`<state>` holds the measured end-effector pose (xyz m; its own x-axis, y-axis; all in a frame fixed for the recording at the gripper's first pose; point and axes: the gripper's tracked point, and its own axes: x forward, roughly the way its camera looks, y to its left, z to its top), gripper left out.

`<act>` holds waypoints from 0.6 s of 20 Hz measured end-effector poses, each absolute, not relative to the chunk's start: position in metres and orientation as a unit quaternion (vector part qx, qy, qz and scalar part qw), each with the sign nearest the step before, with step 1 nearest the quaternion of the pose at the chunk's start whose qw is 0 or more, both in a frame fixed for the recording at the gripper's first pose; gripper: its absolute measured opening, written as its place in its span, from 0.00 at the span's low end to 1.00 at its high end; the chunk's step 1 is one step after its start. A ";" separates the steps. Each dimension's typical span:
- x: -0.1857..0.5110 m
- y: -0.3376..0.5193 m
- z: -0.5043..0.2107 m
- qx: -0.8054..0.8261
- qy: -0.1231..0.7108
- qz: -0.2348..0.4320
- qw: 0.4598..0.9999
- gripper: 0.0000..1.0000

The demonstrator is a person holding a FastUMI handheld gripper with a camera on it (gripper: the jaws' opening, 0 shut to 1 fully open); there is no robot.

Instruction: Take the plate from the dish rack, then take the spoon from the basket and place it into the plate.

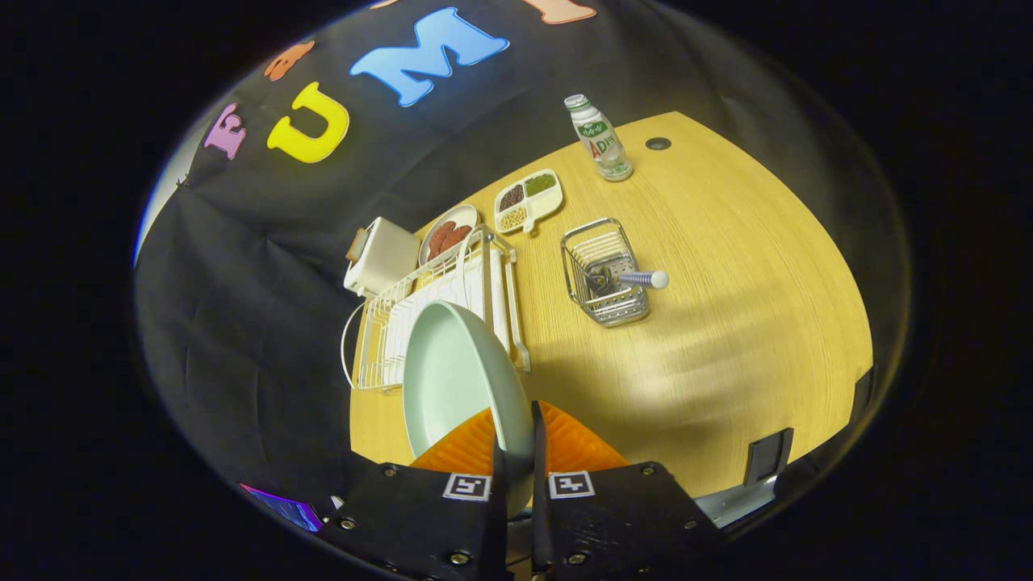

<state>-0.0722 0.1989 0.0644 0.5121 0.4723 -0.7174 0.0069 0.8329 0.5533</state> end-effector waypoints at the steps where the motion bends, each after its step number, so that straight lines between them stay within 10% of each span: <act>1: -0.076 0.200 0.053 0.255 0.479 0.142 0.828 0.12; 12: -0.092 0.204 -0.052 0.304 0.525 0.131 0.784 0.12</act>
